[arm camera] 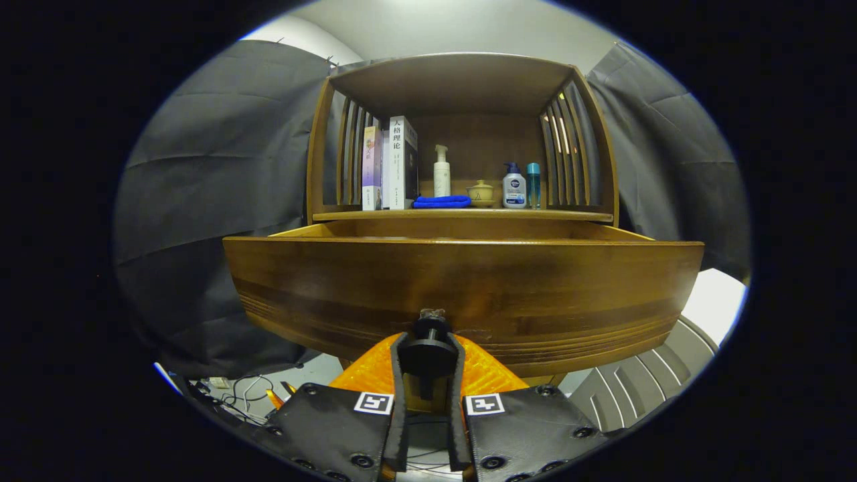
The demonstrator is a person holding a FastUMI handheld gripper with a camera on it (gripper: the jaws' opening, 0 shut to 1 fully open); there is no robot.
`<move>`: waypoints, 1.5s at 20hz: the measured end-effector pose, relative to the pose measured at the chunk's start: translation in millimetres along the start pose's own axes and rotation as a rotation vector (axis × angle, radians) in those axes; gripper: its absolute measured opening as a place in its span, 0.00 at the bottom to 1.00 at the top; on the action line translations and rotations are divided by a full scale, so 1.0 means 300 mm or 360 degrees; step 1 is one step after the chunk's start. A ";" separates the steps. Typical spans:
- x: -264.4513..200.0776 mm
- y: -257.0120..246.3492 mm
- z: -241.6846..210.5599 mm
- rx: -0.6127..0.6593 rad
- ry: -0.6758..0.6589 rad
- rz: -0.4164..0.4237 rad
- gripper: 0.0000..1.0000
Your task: Pull open the drawer, take out the items inside it, and place them on the countertop above the cabinet.
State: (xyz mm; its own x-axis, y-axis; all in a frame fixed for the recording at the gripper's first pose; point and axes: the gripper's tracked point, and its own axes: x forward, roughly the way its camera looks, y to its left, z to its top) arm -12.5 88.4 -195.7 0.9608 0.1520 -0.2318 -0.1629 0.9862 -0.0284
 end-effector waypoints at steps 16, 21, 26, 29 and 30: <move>-0.062 -0.012 0.258 -0.0167 -0.0327 0.0067 0.97; -0.069 -0.004 0.373 -0.0153 -0.0390 0.0083 0.97; -0.016 -0.027 0.476 -0.0105 -0.0311 0.0107 0.98; 0.032 -0.055 0.563 -0.0121 -0.0298 0.0103 0.97; 0.045 -0.053 0.592 -0.0112 -0.0300 0.0123 0.97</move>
State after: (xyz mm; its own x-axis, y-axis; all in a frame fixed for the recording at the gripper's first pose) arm 42.9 86.2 -25.6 0.9688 0.2429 -0.0502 -0.2465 0.9652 -0.0869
